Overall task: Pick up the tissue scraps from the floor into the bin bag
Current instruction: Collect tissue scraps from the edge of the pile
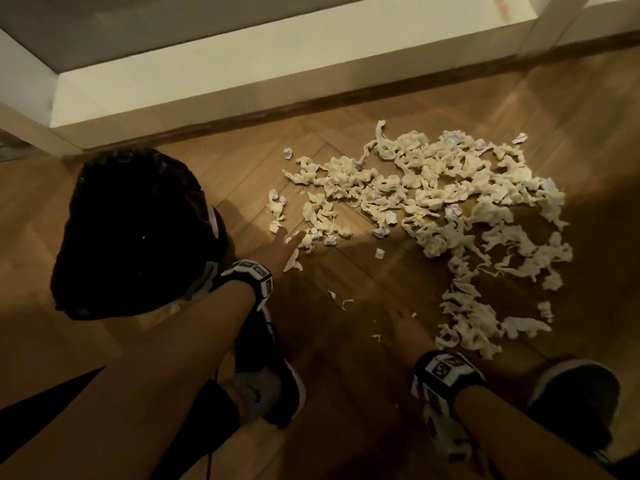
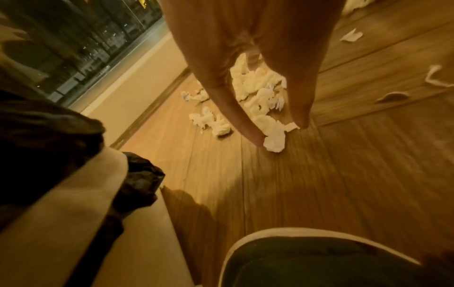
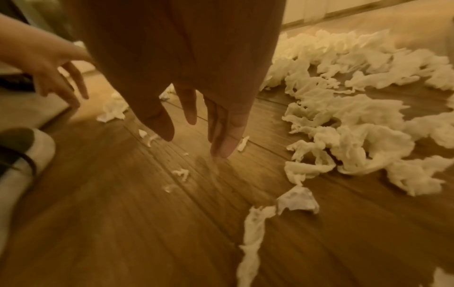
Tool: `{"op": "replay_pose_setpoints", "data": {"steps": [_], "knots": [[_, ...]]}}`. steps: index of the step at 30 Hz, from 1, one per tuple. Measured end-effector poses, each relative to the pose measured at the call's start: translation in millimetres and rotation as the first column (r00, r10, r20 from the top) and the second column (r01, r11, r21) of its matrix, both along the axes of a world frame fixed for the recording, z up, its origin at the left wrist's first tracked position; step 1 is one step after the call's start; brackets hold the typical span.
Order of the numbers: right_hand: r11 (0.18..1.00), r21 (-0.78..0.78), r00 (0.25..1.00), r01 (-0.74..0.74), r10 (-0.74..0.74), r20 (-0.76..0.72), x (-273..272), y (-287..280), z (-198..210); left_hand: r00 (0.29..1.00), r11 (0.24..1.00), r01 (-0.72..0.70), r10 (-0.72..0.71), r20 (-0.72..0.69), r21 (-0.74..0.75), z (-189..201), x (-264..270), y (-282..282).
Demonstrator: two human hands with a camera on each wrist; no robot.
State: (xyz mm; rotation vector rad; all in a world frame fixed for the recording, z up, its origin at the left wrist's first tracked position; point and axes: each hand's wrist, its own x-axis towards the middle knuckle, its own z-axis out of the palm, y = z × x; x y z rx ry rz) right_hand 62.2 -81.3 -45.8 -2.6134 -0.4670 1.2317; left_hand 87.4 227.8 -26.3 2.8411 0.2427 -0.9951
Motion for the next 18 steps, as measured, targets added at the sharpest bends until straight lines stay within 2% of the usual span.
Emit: {"op": "replay_pose_setpoints", "data": {"steps": [2,6,8,15,18], "knots": [[0.999,-0.024,1.000,-0.022,0.022,-0.012,2.9,-4.8,-7.4,0.999,1.000,-0.027,0.026,-0.018,-0.016,-8.2,8.4,0.6],[1.000,-0.016,0.999,-0.016,0.015,-0.049,8.9,-9.6,-14.8,0.998,0.998,0.062,-0.062,-0.028,0.004,-23.6,20.3,-3.8],[1.000,-0.001,0.999,-0.008,0.008,-0.051,12.8,-9.2,-17.3,0.997,0.998,0.057,-0.057,-0.058,-0.003,-25.5,20.5,-8.3],[0.999,-0.001,0.994,0.037,-0.037,-0.105,19.8,-3.5,-10.2,0.998,0.993,-0.064,0.063,-0.008,-0.095,-38.7,4.1,-6.2],[0.999,0.020,0.991,0.047,-0.045,-0.125,23.1,3.0,-3.6,0.973,0.955,-0.226,0.232,0.010,-0.195,-37.8,-2.2,-4.3]]}}
